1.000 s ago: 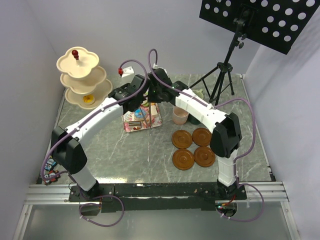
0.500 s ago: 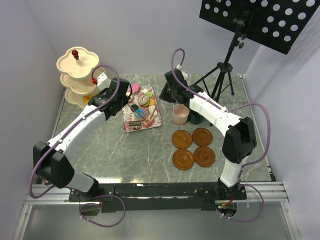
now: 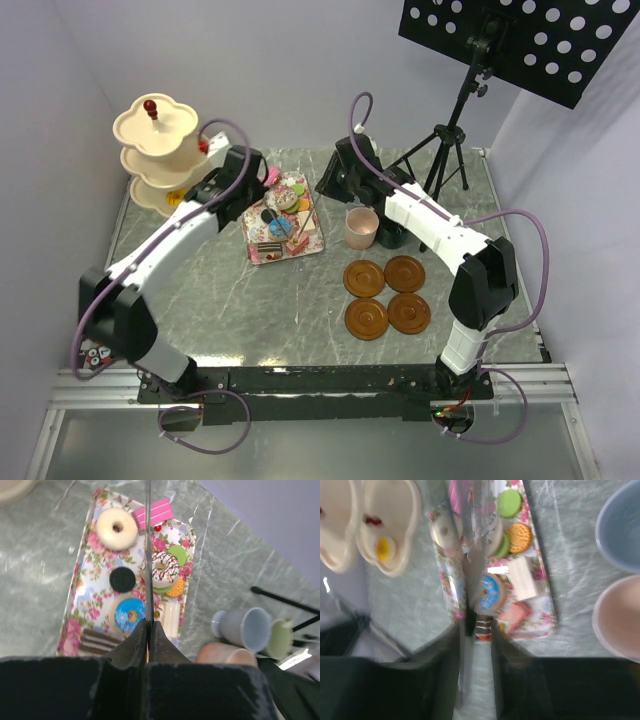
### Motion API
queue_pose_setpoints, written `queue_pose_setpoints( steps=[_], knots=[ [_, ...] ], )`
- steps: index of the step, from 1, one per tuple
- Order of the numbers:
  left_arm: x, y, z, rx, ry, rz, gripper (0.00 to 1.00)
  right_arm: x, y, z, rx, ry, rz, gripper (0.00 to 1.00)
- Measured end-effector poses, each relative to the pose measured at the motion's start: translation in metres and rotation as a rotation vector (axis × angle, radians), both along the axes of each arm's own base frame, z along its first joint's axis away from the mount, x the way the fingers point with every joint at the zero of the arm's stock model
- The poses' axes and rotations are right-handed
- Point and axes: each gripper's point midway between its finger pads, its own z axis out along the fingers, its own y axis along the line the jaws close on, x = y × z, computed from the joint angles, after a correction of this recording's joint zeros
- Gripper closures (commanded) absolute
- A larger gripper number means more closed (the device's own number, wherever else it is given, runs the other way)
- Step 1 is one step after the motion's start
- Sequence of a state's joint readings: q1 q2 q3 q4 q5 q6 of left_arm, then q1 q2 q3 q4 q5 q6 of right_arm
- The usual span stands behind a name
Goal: Serve the afternoon tea
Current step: Pick up the clamp from the tray, then place the clamp on the tray.
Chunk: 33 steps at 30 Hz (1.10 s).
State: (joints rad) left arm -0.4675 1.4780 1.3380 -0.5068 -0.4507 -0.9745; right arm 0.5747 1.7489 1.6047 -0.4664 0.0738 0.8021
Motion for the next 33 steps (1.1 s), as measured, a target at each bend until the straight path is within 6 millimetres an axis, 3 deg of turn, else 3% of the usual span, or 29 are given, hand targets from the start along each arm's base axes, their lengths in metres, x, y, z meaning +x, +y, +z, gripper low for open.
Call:
queue_pose_setpoints(
  steps=[3,6,11,18,22,29,33],
  knots=[
    [0.021,-0.009,-0.016,0.116,0.036,-0.070,0.99,-0.005,-0.001,0.000,-0.032,0.004,0.058,0.22],
    [0.029,-0.007,-0.049,0.231,0.118,-0.127,0.99,-0.004,-0.012,-0.005,-0.069,0.008,0.072,0.13],
    [0.019,0.012,-0.091,0.359,0.230,-0.203,0.98,-0.023,-0.044,-0.006,-0.144,0.007,0.079,0.09],
    [0.019,0.010,-0.108,0.428,0.249,-0.305,0.89,-0.061,-0.081,0.049,-0.154,-0.147,0.068,0.08],
    [0.023,0.004,-0.124,0.459,0.263,-0.379,0.76,-0.071,-0.102,0.058,-0.162,-0.183,0.044,0.07],
    [0.022,-0.005,-0.151,0.500,0.284,-0.512,0.35,-0.074,-0.124,0.023,-0.216,-0.110,0.028,0.07],
    [0.024,-0.008,-0.152,0.505,0.275,-0.536,0.15,-0.076,-0.125,0.020,-0.220,-0.100,0.037,0.07]
  ],
)
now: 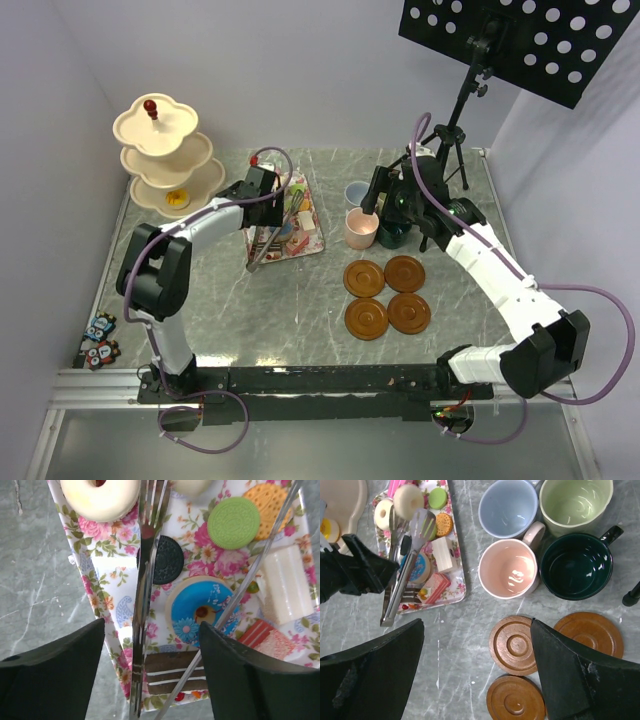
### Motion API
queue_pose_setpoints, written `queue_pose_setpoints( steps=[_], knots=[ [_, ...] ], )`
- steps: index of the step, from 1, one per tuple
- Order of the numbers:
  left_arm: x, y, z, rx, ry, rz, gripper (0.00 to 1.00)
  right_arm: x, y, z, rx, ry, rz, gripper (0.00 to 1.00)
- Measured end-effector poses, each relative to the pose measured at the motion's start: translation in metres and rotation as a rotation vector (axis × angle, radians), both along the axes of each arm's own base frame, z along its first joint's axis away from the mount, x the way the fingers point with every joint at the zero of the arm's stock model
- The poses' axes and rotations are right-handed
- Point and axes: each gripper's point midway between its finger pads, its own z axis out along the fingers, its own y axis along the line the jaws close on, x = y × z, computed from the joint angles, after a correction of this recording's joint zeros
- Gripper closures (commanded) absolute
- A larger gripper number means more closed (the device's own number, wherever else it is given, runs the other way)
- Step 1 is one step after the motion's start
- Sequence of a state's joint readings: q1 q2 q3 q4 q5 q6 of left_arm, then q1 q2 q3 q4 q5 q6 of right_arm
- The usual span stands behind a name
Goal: Serve the afternoon tea
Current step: Place the clamp on the tray.
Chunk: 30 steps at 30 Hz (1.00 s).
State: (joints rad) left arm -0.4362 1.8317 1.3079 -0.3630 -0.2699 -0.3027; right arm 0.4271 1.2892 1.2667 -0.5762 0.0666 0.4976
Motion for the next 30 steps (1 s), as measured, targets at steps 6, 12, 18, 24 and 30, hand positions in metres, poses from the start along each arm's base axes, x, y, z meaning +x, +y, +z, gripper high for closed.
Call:
queue_pose_setpoints(
  steps=[6,12,18,24,30],
  knots=[
    [-0.006,-0.003,0.004,-0.049,-0.021,-0.003,0.00,-0.002,0.000,0.004,0.004,-0.011,0.010,0.07],
    [-0.027,-0.007,0.006,-0.188,-0.014,-0.063,0.00,-0.004,0.000,0.002,0.000,-0.010,0.026,0.06],
    [-0.029,-0.007,0.001,-0.267,0.013,-0.131,0.00,-0.005,0.002,0.002,0.003,-0.008,0.040,0.06],
    [-0.025,-0.014,-0.020,-0.254,0.068,-0.191,0.01,-0.005,0.002,0.002,0.007,-0.006,0.041,0.06],
    [-0.021,-0.010,-0.033,-0.217,0.103,-0.201,0.13,-0.005,0.000,0.002,0.007,-0.006,0.037,0.06]
  ],
)
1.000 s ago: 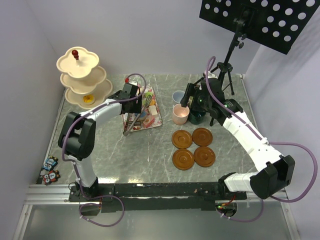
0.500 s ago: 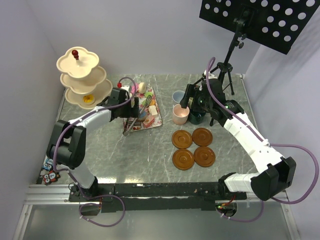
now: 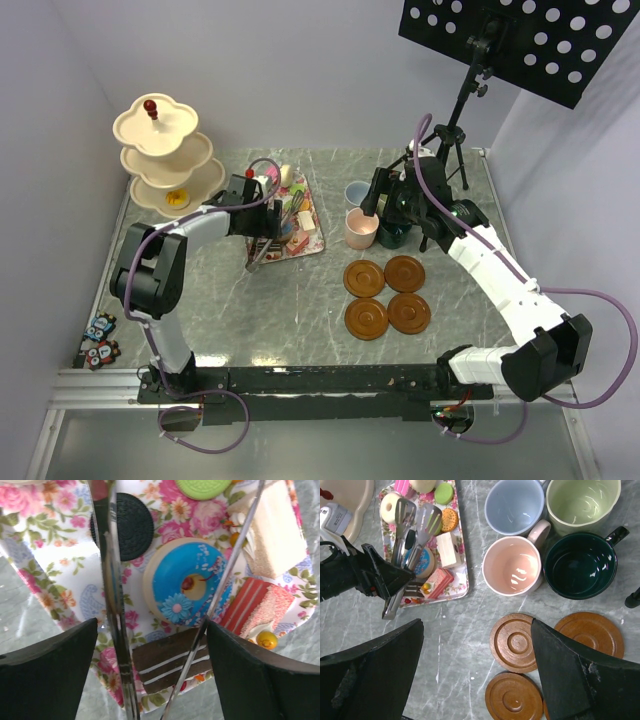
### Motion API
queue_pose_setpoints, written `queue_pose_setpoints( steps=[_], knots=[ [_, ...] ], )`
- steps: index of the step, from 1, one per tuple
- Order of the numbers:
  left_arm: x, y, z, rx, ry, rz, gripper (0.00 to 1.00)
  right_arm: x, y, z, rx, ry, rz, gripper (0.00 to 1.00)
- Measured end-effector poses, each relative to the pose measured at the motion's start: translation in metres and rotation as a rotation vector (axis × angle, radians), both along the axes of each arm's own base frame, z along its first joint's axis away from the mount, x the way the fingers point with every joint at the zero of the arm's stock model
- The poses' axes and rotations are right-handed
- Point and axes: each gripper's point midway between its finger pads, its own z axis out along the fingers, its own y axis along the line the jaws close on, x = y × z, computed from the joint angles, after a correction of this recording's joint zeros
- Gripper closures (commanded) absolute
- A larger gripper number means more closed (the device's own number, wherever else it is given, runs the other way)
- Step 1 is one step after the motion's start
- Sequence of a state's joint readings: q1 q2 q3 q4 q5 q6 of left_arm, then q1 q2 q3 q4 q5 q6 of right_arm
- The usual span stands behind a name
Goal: Serve the afternoon tea
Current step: Place the clamp on the tray, then pick up the clamp from the tray.
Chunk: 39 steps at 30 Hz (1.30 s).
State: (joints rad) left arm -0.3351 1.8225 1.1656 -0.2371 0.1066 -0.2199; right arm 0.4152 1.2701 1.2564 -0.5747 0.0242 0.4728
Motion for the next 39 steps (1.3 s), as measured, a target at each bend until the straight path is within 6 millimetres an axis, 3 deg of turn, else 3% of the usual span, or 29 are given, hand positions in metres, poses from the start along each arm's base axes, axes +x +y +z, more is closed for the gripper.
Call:
queue_pose_setpoints(
  steps=[3,8,12,19,23,28,39],
  knots=[
    [0.000,0.003,0.000,0.014,-0.001,-0.003,0.25,0.000,0.000,0.000,0.001,0.000,-0.001,0.06],
    [0.000,0.004,-0.001,0.025,-0.002,-0.012,0.26,0.000,0.000,0.000,0.004,0.003,0.002,0.06],
    [-0.001,0.004,-0.001,0.032,-0.005,-0.022,0.36,0.000,0.001,-0.001,0.007,0.007,0.004,0.06],
    [-0.001,0.005,0.004,0.031,-0.011,-0.021,0.39,0.001,0.000,-0.002,0.010,0.011,0.001,0.06],
    [-0.002,0.005,0.029,0.004,-0.050,0.001,0.40,0.001,0.000,-0.003,0.011,0.012,-0.002,0.06],
    [-0.002,0.003,0.074,-0.055,-0.139,0.023,0.47,0.001,0.000,-0.006,0.009,0.016,-0.002,0.06],
    [-0.017,0.031,0.107,0.016,-0.182,0.125,0.47,0.000,-0.001,-0.008,0.006,0.022,-0.003,0.06]
  ],
)
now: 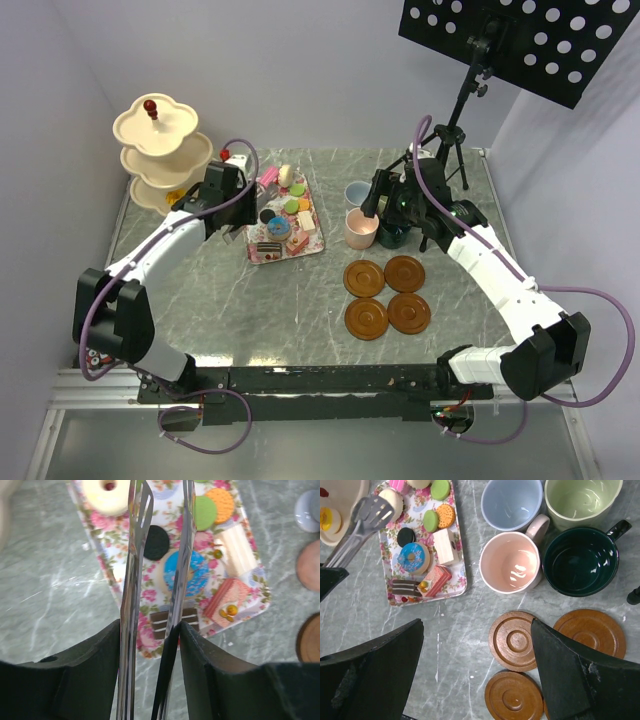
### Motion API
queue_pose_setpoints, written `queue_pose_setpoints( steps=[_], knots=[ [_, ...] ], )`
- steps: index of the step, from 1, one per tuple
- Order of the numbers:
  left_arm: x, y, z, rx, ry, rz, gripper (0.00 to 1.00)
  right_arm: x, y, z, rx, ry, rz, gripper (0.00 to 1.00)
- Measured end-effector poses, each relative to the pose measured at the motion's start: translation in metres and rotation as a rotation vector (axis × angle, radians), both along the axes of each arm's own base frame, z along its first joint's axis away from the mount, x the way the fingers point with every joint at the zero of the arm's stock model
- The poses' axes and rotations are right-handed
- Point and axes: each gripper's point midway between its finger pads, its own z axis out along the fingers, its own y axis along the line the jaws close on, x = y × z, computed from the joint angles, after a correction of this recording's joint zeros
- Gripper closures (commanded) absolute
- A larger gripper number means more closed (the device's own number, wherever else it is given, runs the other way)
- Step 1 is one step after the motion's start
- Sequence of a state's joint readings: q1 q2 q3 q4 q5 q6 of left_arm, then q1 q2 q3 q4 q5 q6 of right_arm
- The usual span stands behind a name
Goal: Serve the afternoon tea
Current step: Pick up the clamp from the tray.
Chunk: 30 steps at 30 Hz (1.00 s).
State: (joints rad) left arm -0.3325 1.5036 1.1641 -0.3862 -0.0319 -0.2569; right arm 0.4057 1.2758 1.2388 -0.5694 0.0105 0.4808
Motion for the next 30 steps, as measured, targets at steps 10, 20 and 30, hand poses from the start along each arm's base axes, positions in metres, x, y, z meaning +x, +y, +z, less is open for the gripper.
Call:
queue_pose_setpoints(
  steps=[10,20,30],
  knots=[
    [0.023,0.023,0.003,0.142,0.052,0.121,0.47,0.002,-0.003,0.000,0.001,0.000,-0.010,0.06],
    [0.048,0.026,0.003,0.198,0.069,0.159,0.38,0.004,-0.009,0.000,0.001,0.000,-0.025,0.06],
    [0.051,0.025,-0.013,0.222,0.107,0.148,0.37,0.008,-0.007,-0.007,0.004,0.019,-0.019,0.06]
  ],
)
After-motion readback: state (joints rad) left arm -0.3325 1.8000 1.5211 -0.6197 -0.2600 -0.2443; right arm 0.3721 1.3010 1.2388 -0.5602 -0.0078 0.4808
